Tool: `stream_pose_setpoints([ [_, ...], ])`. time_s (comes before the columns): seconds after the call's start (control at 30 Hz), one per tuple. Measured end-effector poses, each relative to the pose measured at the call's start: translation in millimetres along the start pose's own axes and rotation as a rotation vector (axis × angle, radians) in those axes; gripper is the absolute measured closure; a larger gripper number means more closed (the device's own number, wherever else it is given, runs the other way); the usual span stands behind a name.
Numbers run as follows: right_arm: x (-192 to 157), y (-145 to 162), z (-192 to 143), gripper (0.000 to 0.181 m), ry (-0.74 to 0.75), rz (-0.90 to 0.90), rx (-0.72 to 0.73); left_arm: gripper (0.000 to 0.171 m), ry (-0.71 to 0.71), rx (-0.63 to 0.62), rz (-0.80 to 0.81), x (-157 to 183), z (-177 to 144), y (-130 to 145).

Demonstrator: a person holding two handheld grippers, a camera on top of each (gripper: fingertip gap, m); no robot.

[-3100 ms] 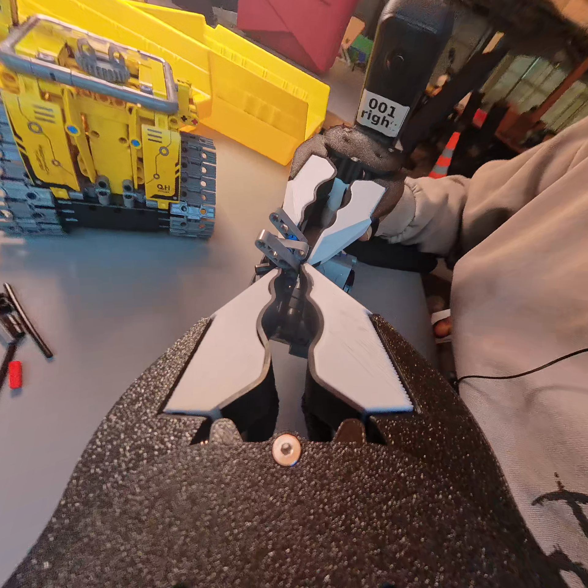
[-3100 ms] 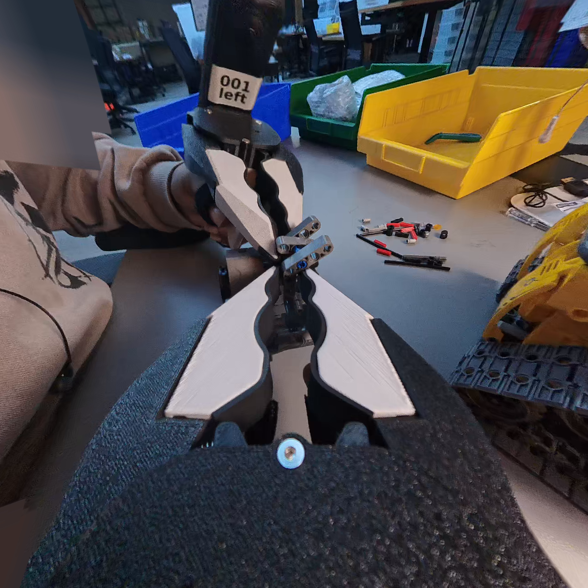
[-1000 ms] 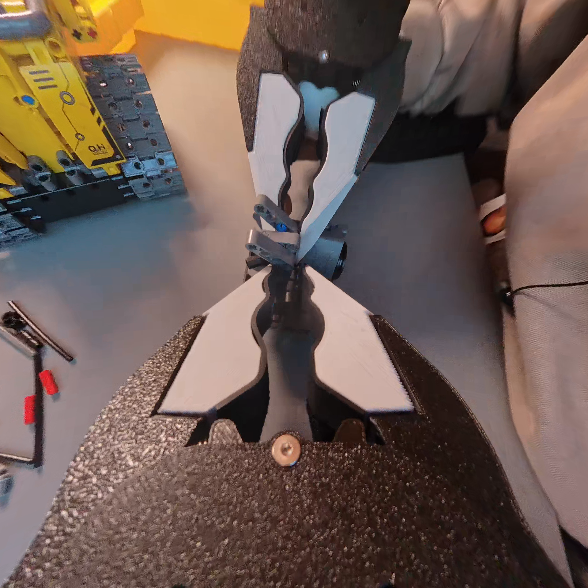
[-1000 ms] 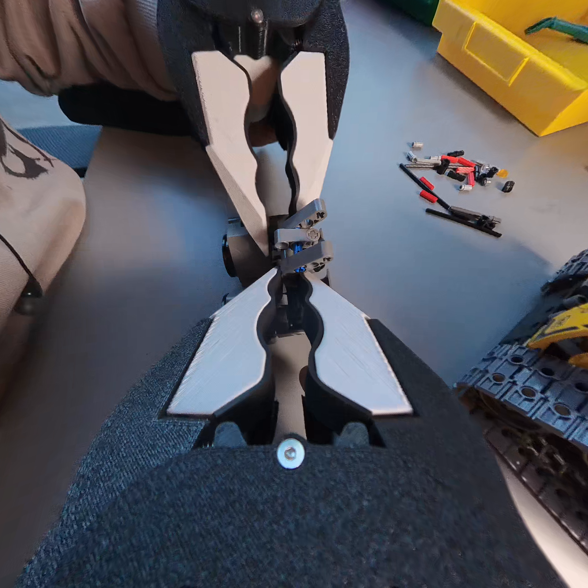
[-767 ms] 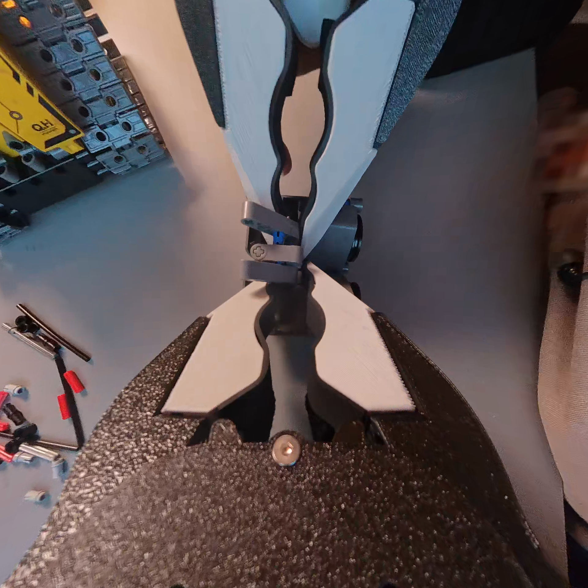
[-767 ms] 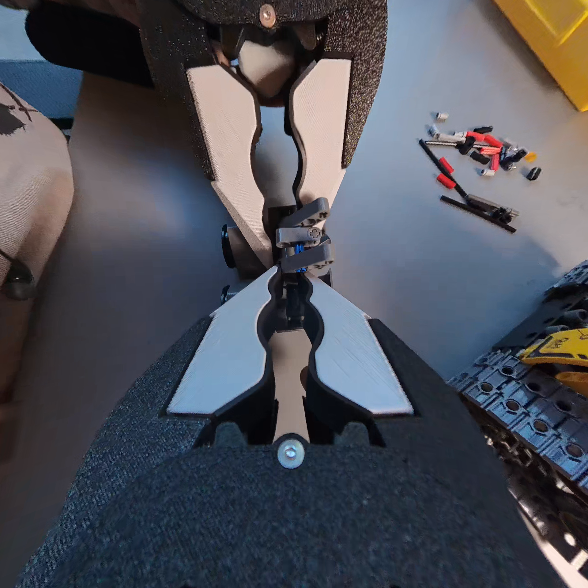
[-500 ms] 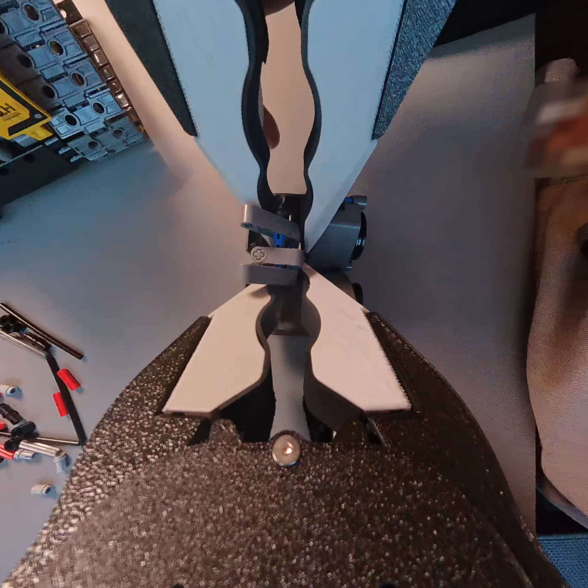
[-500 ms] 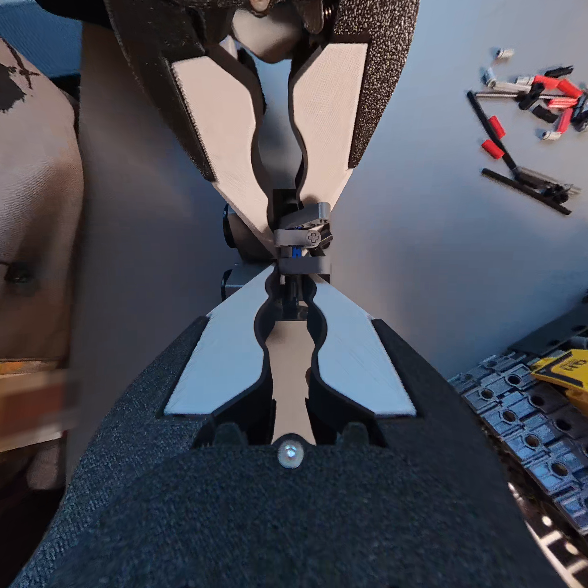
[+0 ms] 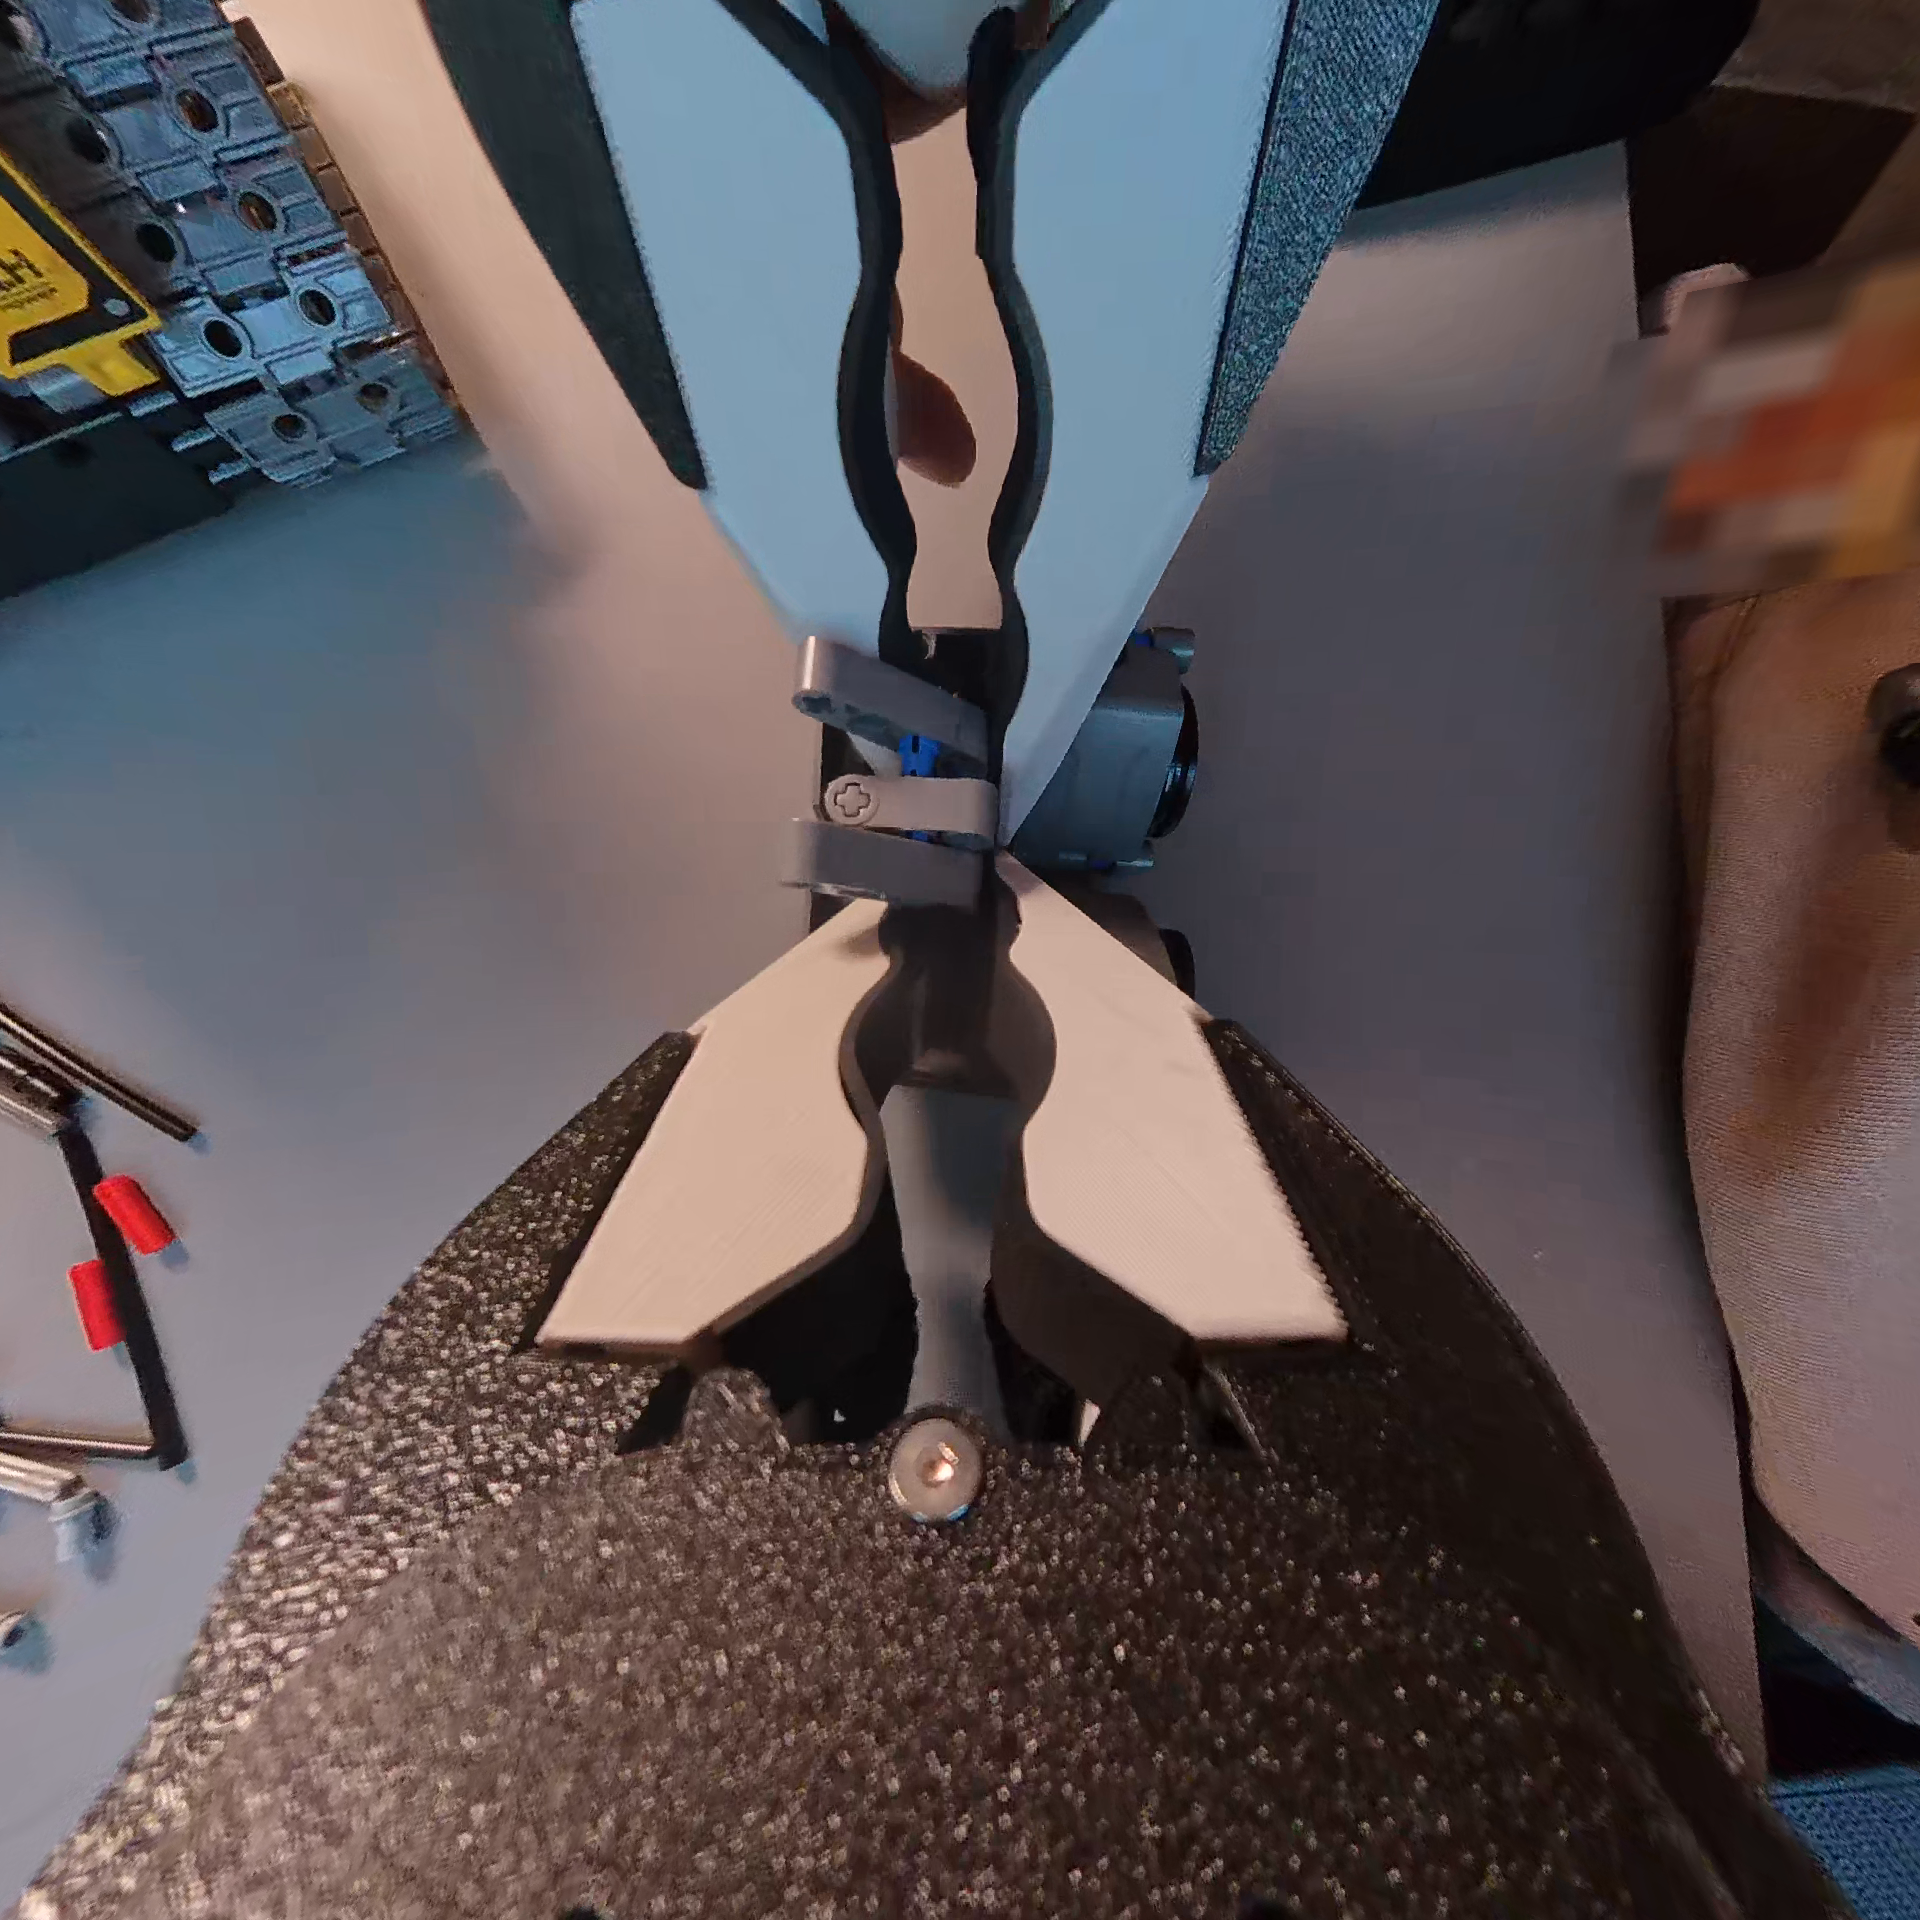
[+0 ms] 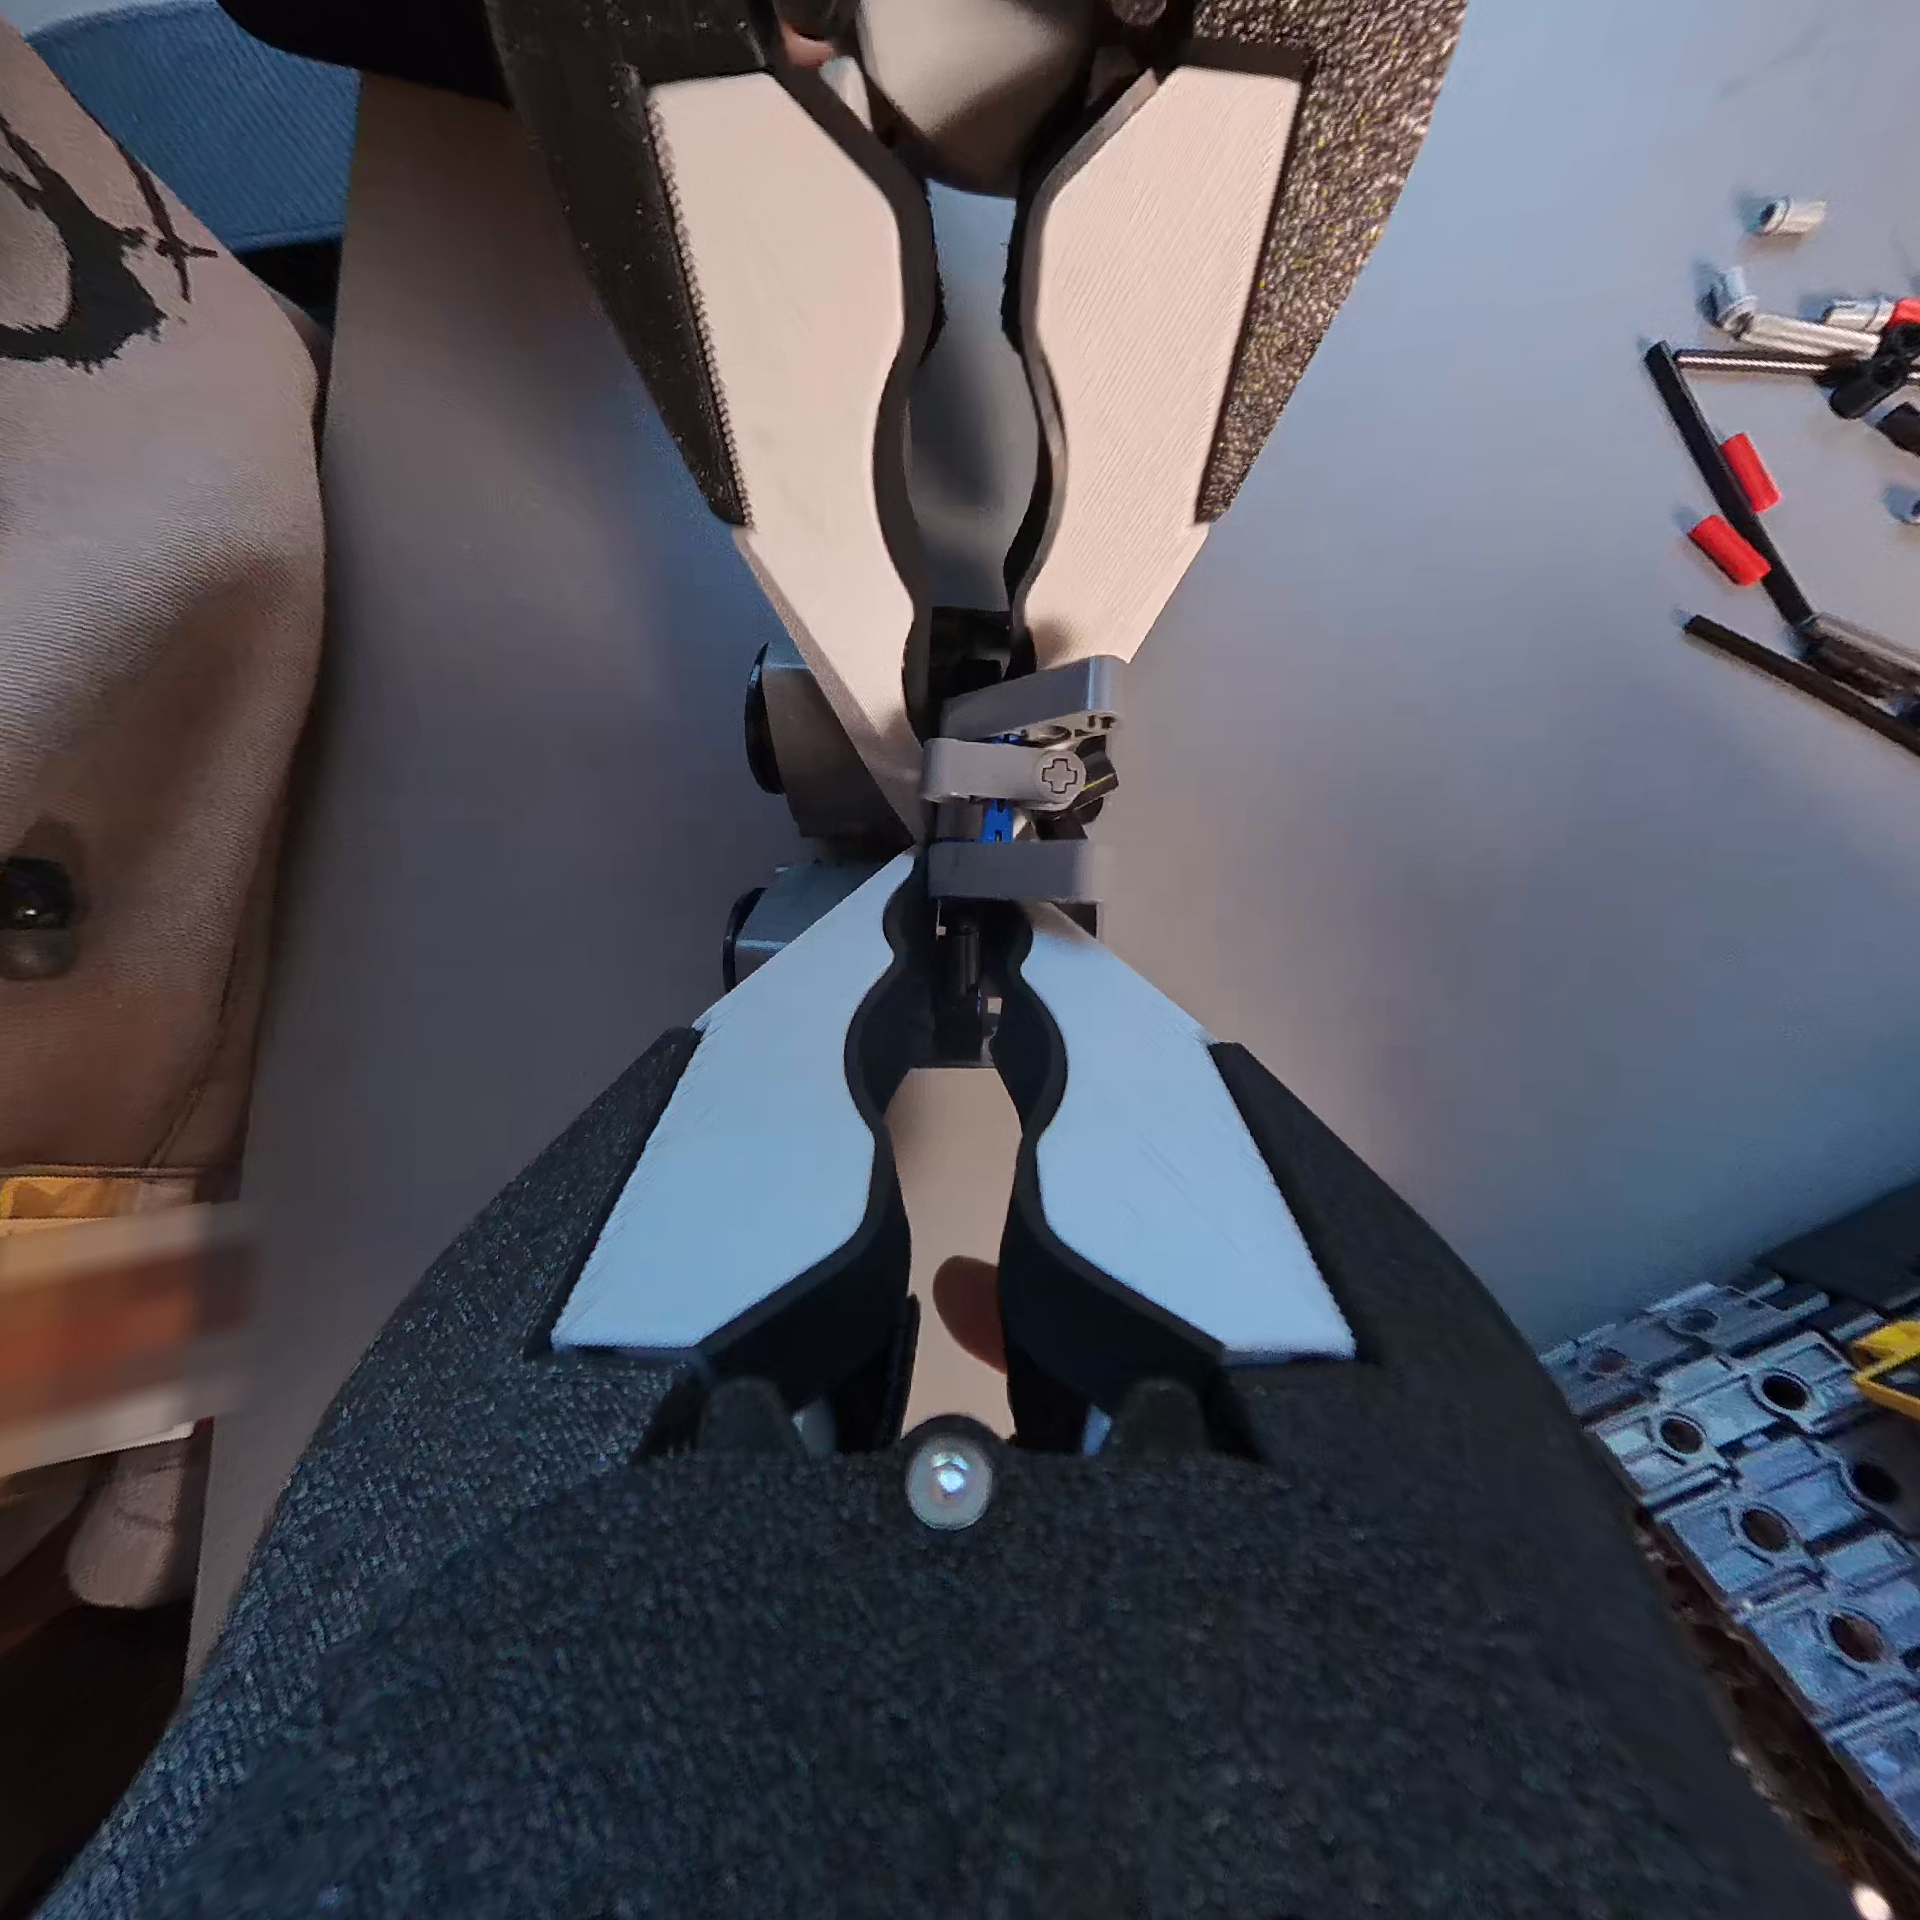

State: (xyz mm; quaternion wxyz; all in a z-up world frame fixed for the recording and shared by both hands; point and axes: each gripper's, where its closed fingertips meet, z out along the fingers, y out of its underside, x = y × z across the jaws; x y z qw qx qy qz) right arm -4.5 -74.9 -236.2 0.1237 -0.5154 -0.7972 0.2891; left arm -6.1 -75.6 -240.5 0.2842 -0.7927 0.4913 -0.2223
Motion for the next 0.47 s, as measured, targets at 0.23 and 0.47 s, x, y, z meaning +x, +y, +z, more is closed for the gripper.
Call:
stream_pose_setpoints([
  [0.23,-7.7,-6.8,4.2,0.174,-0.016,0.008,0.098,0.164,0.039,0.045,-0.045,8.6,-5.5,4.9],
  [0.47,-7.0,-7.7,4.5,0.172,-0.004,-0.024,0.048,0.165,0.028,0.010,-0.014,10.7,-3.4,3.2],
])
